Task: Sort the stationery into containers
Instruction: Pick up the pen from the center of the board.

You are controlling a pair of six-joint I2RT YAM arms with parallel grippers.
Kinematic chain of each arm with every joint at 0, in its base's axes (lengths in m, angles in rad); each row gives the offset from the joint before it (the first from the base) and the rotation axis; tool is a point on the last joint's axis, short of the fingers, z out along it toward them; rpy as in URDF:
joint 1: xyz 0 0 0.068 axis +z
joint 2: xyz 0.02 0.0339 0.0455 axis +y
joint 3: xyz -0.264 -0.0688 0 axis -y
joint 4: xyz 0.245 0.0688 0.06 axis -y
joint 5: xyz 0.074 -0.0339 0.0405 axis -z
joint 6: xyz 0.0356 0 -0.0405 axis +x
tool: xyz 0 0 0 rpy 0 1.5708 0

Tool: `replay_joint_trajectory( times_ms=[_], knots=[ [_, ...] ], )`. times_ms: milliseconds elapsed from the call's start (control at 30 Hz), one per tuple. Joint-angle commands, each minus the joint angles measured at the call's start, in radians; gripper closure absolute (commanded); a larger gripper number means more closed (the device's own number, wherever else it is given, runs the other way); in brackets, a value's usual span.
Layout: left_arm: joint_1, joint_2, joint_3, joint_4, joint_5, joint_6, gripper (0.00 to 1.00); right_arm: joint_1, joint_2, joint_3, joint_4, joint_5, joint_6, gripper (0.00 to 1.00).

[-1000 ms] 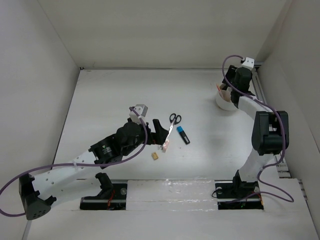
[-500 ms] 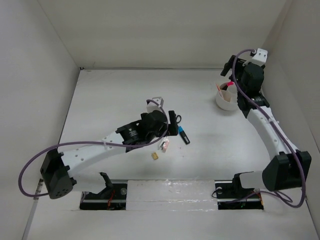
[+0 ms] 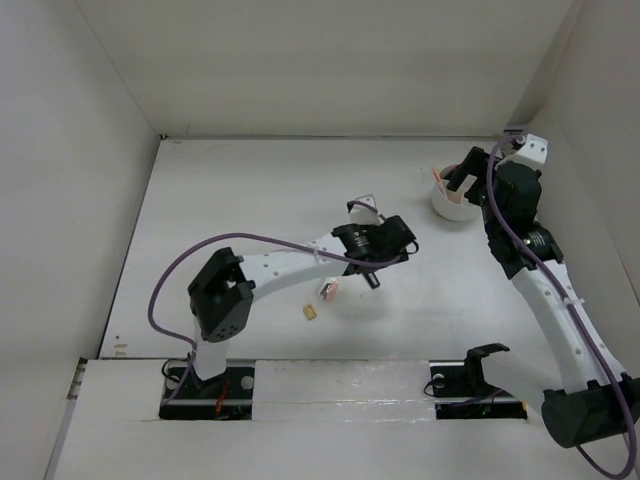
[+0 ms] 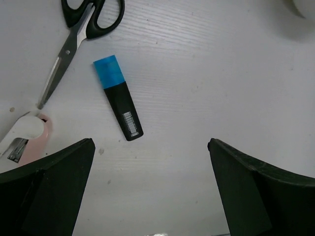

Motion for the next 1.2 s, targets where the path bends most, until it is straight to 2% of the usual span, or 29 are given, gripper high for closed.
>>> replay_joint_trajectory(
  times_ms=[0,167,467,667,733,800,833,933,967,1167],
  knots=[
    [0.004,0.083,0.082,-0.15,-0.061,-0.18,0.0,0.012,-0.077,-0.011,-0.033,-0.007,0.016,0.0],
    [-0.006,0.213,0.165,-0.258,-0.071,-0.288,0.0,0.012,-0.148,-0.031,-0.033,-0.068,0.025,0.0],
    [0.015,0.358,0.225,-0.275,-0.061,-0.325,0.03,0.012,-0.197,-0.14,0.067,-0.238,0.057,0.0],
    [0.035,0.358,0.191,-0.256,-0.041,-0.325,0.14,0.012,-0.208,-0.161,0.067,-0.249,0.057,0.0],
    [0.035,0.377,0.191,-0.256,-0.02,-0.298,0.21,0.012,-0.217,-0.161,0.076,-0.26,0.057,0.0],
    [0.035,0.392,0.203,-0.256,-0.02,-0.298,0.23,0.012,-0.226,-0.161,0.085,-0.26,0.068,0.0],
    [0.035,0.407,0.214,-0.268,-0.009,-0.286,0.31,0.012,-0.226,-0.161,0.099,-0.26,0.068,0.0],
    [0.035,0.418,0.223,-0.291,0.0,-0.275,0.39,0.012,-0.244,-0.171,0.108,-0.26,0.077,0.0],
    [0.035,0.418,0.223,-0.3,0.0,-0.275,0.46,0.012,-0.244,-0.171,0.108,-0.26,0.077,0.0],
    [0.035,0.427,0.211,-0.325,0.057,-0.266,0.54,0.012,-0.263,-0.171,0.117,-0.26,0.077,0.0]
  ],
)
